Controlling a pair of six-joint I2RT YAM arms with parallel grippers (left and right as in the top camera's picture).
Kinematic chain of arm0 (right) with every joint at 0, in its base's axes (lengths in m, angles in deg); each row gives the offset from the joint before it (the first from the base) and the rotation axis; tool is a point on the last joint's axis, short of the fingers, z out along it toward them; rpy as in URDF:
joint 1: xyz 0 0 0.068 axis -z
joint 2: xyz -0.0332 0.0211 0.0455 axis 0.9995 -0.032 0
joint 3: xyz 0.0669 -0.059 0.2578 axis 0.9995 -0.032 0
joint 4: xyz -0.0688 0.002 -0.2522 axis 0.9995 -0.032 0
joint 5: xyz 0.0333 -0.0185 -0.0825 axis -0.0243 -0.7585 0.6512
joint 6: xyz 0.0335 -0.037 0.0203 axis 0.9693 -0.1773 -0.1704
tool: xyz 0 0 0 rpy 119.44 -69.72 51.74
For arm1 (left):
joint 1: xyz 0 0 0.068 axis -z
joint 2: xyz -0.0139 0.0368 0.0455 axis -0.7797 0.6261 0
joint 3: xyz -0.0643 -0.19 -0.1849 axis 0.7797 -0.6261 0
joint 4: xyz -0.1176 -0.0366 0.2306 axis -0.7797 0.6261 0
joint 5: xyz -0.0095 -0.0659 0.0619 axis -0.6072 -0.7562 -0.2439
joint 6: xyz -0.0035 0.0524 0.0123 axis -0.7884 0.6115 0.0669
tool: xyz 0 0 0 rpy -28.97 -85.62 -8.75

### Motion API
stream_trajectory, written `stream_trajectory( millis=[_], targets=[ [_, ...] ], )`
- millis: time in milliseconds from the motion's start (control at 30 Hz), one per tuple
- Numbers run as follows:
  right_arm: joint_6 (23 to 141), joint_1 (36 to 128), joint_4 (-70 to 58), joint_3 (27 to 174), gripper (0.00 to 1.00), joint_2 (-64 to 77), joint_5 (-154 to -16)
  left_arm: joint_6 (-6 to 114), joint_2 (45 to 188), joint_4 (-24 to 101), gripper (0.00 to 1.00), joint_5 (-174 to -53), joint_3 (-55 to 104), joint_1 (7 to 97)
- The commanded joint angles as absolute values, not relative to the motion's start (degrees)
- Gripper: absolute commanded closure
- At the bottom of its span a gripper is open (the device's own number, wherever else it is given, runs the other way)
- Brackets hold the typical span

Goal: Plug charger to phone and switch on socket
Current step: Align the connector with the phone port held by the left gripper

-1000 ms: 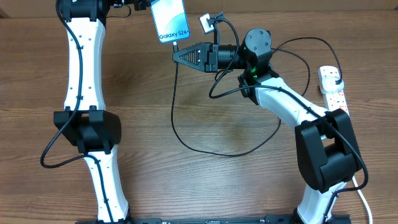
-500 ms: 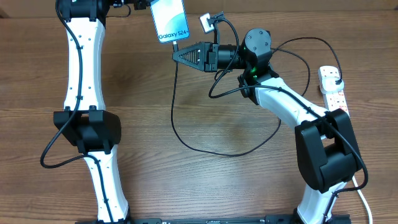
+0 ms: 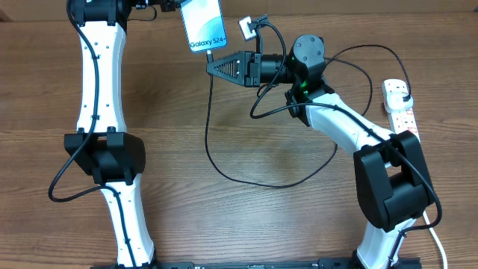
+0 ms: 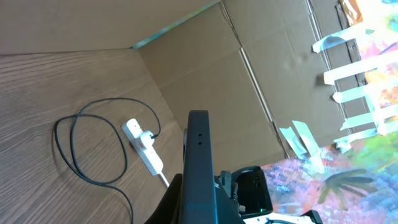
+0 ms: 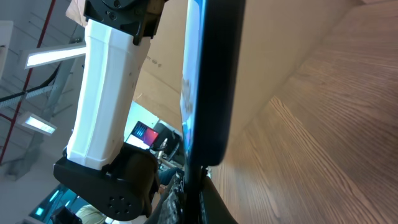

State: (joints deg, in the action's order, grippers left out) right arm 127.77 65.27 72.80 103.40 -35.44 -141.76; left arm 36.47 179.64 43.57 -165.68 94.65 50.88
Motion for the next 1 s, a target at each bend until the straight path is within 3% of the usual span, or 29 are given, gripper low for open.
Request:
stream_trajectory(
  millis=[0, 700, 967],
  targets=[
    [128.0, 65.4, 73.1, 104.4, 0.96, -34.7, -139.1, 37.8, 179.8, 43.6, 0.96, -170.1, 94.9, 51.3],
    [128.0, 65.5, 73.0, 104.4, 0.96, -34.7, -138.8, 37.6, 179.8, 43.2, 0.96, -167.8, 94.9, 50.8],
    [128.0, 65.8, 73.0, 104.4, 0.96, -34.7, -139.2, 28.8, 179.8, 34.8, 0.96, -166.9, 94.9, 49.9]
  ],
)
